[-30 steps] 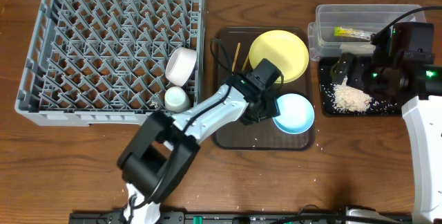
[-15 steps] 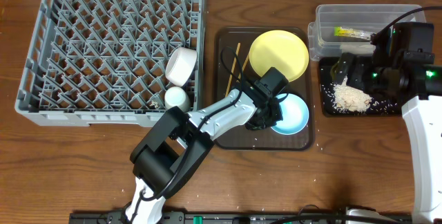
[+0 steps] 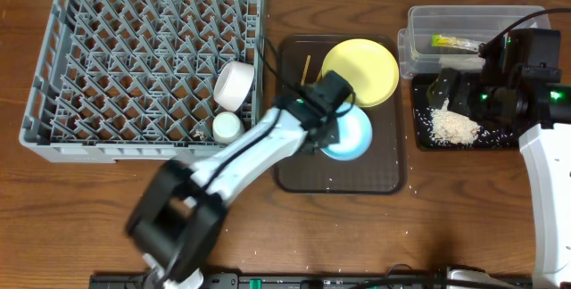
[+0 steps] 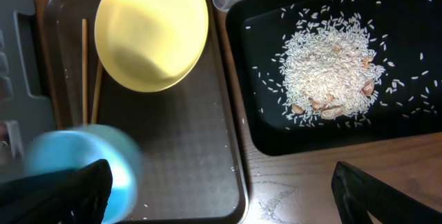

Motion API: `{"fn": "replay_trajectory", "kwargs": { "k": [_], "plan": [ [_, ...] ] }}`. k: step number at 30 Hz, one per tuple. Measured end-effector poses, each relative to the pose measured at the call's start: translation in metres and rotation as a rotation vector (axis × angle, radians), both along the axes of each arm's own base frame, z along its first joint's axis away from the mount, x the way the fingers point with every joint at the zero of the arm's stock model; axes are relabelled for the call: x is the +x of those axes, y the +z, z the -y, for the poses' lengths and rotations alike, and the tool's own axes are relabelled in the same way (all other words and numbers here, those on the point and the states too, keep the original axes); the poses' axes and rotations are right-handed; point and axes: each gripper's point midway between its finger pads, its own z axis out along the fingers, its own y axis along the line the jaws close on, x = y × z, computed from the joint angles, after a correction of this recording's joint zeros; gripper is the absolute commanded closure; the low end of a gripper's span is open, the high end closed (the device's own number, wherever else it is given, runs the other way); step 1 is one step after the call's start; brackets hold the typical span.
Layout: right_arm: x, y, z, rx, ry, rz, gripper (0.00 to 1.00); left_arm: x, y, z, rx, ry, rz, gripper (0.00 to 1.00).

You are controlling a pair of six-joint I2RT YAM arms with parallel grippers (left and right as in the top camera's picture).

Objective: Sort waste into correct bins and load items into the dishwasher
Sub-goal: 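Grasp the rim of the blue bowl with the left gripper, then carry the blue bowl with the left gripper into the dish rack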

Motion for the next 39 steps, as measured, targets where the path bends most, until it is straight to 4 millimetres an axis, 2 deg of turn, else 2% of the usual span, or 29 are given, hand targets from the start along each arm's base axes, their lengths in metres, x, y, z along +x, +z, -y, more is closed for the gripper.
{"fn": "replay_trajectory", "kwargs": {
  "k": [6,9,13,17,19,25,28,30,32,34,39],
  "plan": [
    [0.000,0.000,0.000,0.000,0.000,0.001,0.01,0.044,0.071,-0.056,0.285,-0.012,0.380,0.93],
    [0.000,0.000,0.000,0.000,0.000,0.000,0.01,0.071,0.100,-0.082,0.458,-0.005,0.540,0.93],
    [0.000,0.000,0.000,0.000,0.000,0.000,0.01,0.103,0.135,-0.118,0.650,0.044,0.680,0.93],
    [0.000,0.000,0.000,0.000,0.000,0.000,0.01,0.116,0.154,-0.154,0.794,0.071,0.685,0.93],
    [0.000,0.000,0.000,0.000,-0.001,0.000,0.01,0.124,0.171,-0.163,0.824,0.083,0.698,0.93],
    [0.000,0.000,0.000,0.000,-0.001,0.000,0.01,0.147,0.271,-0.173,0.821,0.136,0.843,0.93],
    [0.000,0.000,0.000,0.000,-0.001,0.000,0.01,0.154,0.306,-0.186,0.836,0.172,0.883,0.93],
    [0.000,0.000,0.000,0.000,-0.001,0.000,0.01,0.159,0.315,-0.197,0.854,0.188,0.880,0.93],
    [0.000,0.000,0.000,0.000,-0.001,0.000,0.01,0.164,0.314,-0.207,0.882,0.195,0.854,0.93],
    [0.000,0.000,0.000,0.000,-0.001,0.000,0.00,0.170,0.303,-0.216,0.906,0.180,0.810,0.93],
    [0.000,0.000,0.000,0.000,-0.001,0.000,0.01,0.184,0.259,-0.235,0.929,0.151,0.683,0.92]
  ]
}}
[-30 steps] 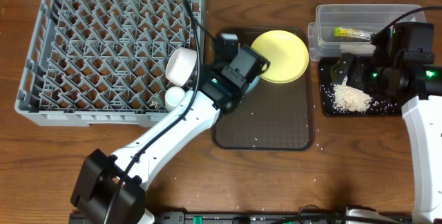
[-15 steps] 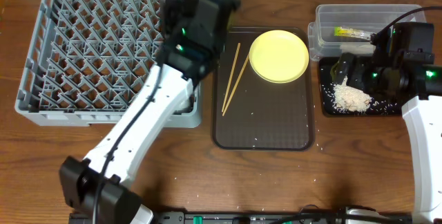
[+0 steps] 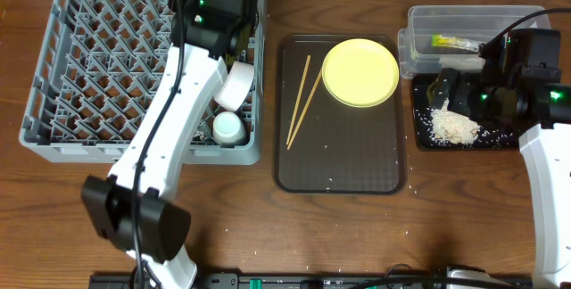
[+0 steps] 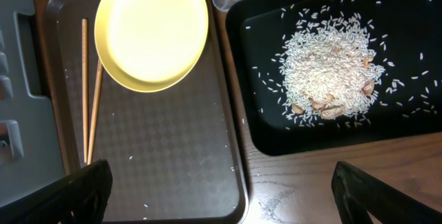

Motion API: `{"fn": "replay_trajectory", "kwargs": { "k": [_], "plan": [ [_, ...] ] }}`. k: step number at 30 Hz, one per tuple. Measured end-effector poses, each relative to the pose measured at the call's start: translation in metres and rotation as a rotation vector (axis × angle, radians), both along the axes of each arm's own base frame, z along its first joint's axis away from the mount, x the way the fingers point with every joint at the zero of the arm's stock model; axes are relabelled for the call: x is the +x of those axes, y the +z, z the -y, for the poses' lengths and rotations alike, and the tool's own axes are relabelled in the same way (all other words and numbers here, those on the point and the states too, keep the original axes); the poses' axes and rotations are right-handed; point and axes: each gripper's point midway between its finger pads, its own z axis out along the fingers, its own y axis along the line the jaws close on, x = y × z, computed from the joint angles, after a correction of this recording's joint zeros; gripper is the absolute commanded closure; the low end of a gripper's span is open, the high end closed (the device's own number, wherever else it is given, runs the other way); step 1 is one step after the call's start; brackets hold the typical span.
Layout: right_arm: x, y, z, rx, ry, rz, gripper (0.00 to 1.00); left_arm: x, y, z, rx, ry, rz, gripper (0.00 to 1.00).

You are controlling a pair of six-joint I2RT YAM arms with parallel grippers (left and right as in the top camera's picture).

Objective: Sort waste into correct bins and load items into the dishwasher
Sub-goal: 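Carry the blue bowl with the left gripper into the dish rack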

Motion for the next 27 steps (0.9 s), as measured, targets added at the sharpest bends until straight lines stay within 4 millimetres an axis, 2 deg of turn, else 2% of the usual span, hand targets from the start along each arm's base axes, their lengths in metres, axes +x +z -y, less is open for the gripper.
{"fn": "replay_trajectory", "kwargs": {
  "k": [9,13,16,18,27],
  "plan": [
    [0.000,0.000,0.000,0.000,0.000,0.000,0.01,0.033,-0.069,-0.017,0.093,0.114,-0.088,0.92],
    [0.000,0.000,0.000,0.000,0.000,0.000,0.01,0.043,-0.109,-0.022,0.190,0.181,-0.146,0.93],
    [0.000,0.000,0.000,0.000,0.000,0.000,0.01,0.045,-0.128,-0.025,0.241,0.221,-0.169,0.93],
    [0.000,0.000,0.000,0.000,0.000,0.001,0.01,0.045,-0.132,-0.027,0.259,0.238,-0.172,0.93],
    [0.000,0.000,0.000,0.000,0.000,0.000,0.01,0.044,-0.130,-0.027,0.251,0.283,-0.117,0.93]
  ]
}}
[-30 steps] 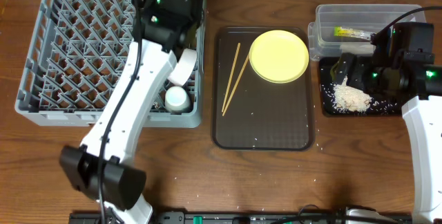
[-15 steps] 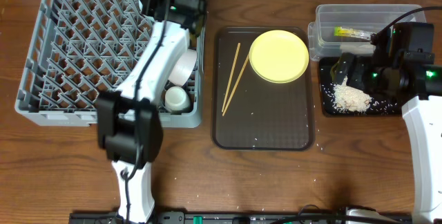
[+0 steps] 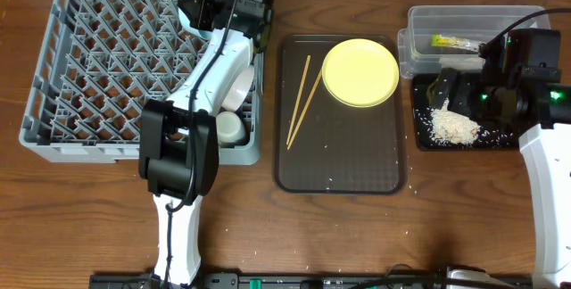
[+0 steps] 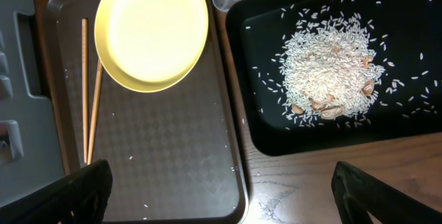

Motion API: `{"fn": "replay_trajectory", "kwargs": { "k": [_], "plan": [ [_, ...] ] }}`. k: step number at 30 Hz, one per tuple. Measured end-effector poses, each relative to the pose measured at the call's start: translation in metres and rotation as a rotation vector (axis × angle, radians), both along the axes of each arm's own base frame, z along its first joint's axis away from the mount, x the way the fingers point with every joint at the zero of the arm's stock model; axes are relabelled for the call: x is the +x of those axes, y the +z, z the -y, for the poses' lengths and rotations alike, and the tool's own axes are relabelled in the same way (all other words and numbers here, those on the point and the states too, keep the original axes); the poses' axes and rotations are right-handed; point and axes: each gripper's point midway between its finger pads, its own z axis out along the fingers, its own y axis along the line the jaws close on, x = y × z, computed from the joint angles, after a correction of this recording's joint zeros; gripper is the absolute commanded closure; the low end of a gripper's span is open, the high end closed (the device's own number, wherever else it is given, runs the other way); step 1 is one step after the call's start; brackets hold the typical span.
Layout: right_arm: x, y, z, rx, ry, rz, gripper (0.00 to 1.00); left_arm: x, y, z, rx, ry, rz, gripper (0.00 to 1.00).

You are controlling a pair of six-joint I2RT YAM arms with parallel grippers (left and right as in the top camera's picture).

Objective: Sort waste into correct bins and load items into the dishwasher
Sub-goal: 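Carry the blue bowl with the left gripper into the dish rack, then release the blue bowl and move the left gripper to the yellow plate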

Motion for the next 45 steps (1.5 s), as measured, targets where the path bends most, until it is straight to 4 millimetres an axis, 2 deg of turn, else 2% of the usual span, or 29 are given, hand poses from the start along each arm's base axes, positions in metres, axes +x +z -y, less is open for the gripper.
{"fn": "replay_trajectory", "kwargs": {
  "k": [10,16,23,28,33,35,38,40,45],
  "plan": [
    [0.000,0.000,0.000,0.000,0.000,0.000,0.01,-0.001,-0.017,0.023,-0.002,-0.032,-0.009,0.93],
    [0.000,0.000,0.000,0.000,0.000,0.000,0.01,-0.002,-0.020,0.023,-0.005,-0.031,-0.008,0.93],
    [0.000,0.000,0.000,0.000,0.000,0.000,0.01,-0.009,-0.034,0.020,0.013,-0.021,-0.040,0.93],
    [0.000,0.000,0.000,0.000,0.000,0.000,0.01,-0.011,-0.033,0.028,0.021,-0.031,-0.040,0.92],
    [0.000,0.000,0.000,0.000,0.000,0.000,0.01,-0.013,-0.035,0.048,0.023,-0.069,-0.047,0.83],
    [0.000,0.000,0.000,0.000,0.000,0.000,0.01,-0.014,-0.036,0.057,0.023,-0.088,-0.051,0.76],
    [0.000,0.000,0.000,0.000,0.000,0.000,0.01,-0.017,-0.038,0.069,0.028,-0.112,-0.060,0.62],
    [0.000,0.000,0.000,0.000,0.000,0.000,0.01,-0.018,-0.039,0.074,0.032,-0.126,-0.070,0.48],
    [0.000,0.000,0.000,0.000,0.000,0.000,0.01,-0.019,-0.040,0.077,0.032,-0.131,-0.074,0.26]
  ]
}}
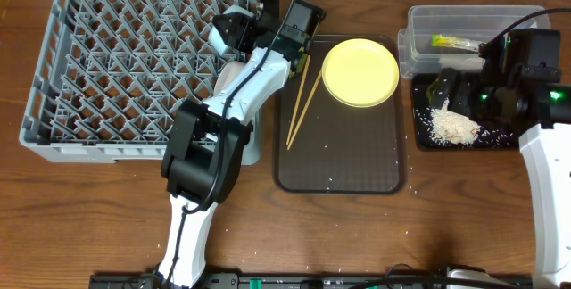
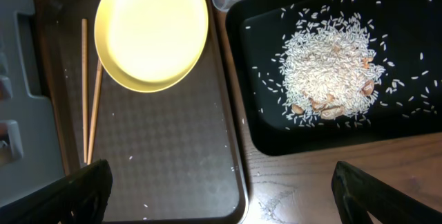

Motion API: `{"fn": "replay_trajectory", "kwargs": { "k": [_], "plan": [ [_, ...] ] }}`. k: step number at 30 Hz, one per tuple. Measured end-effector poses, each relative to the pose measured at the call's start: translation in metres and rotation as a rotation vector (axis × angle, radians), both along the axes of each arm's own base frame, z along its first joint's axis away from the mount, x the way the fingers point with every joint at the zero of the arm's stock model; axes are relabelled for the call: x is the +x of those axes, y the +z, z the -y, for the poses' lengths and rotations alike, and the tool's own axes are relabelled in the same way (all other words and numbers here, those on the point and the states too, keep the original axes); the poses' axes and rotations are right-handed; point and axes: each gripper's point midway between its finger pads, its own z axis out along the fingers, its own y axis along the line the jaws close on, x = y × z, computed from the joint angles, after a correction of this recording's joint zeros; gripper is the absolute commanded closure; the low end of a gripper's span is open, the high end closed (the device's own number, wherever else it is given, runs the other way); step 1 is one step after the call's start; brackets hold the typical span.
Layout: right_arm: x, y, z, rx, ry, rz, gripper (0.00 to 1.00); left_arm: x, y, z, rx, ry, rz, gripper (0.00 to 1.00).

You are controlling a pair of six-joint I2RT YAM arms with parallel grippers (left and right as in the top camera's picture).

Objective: Sort waste into correct bins and load items into the dishwasher
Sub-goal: 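Release the blue bowl and move the left gripper to the yellow plate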

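Note:
A pale blue bowl (image 1: pixel 228 35) sits tilted over the far right corner of the grey dish rack (image 1: pixel 116 66). My left gripper (image 1: pixel 255 28) is at the bowl's right side and looks shut on its rim. On the brown tray (image 1: pixel 339 160) lie a yellow plate (image 1: pixel 359 72) (image 2: pixel 152 30) and a pair of chopsticks (image 1: pixel 302 100) (image 2: pixel 90 92). My right gripper (image 2: pixel 221 195) hangs open and empty above the gap between the brown tray and the black tray of rice (image 2: pixel 331 65).
A clear container (image 1: pixel 464 30) holding a wrapper stands at the far right, behind the black tray (image 1: pixel 455 127). My left arm lies along the rack's right edge and hides the cups stored there. Rice grains are scattered on the brown tray.
My left gripper and the blue bowl have shifted right and slightly nearer, from the rack's far edge to its far right corner. The right arm has not moved.
First my left gripper was at the blue bowl on the brown tray, beside the plate. Then the bowl was gone from the tray and the gripper was over the rack's far right. Later the bowl showed at the rack's far edge, and now at its corner.

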Motion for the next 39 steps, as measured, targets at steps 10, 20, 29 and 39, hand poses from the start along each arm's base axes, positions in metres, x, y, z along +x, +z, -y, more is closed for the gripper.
{"fn": "replay_trajectory", "kwargs": {
  "k": [10,20,29,39],
  "plan": [
    [0.000,0.000,0.000,0.000,0.000,0.000,0.01,0.000,-0.002,0.007,0.012,-0.026,-0.031,0.13],
    [0.000,0.000,0.000,0.000,0.000,0.000,0.01,0.000,-0.020,0.053,-0.079,-0.180,-0.102,0.12],
    [0.000,0.000,0.000,0.000,0.000,0.000,0.01,-0.007,-0.010,0.075,-0.340,-0.277,-0.109,0.13],
    [0.000,0.000,0.000,0.000,0.000,-0.001,0.01,-0.070,0.089,0.115,-0.947,-0.438,-0.070,0.32]
  ]
}}
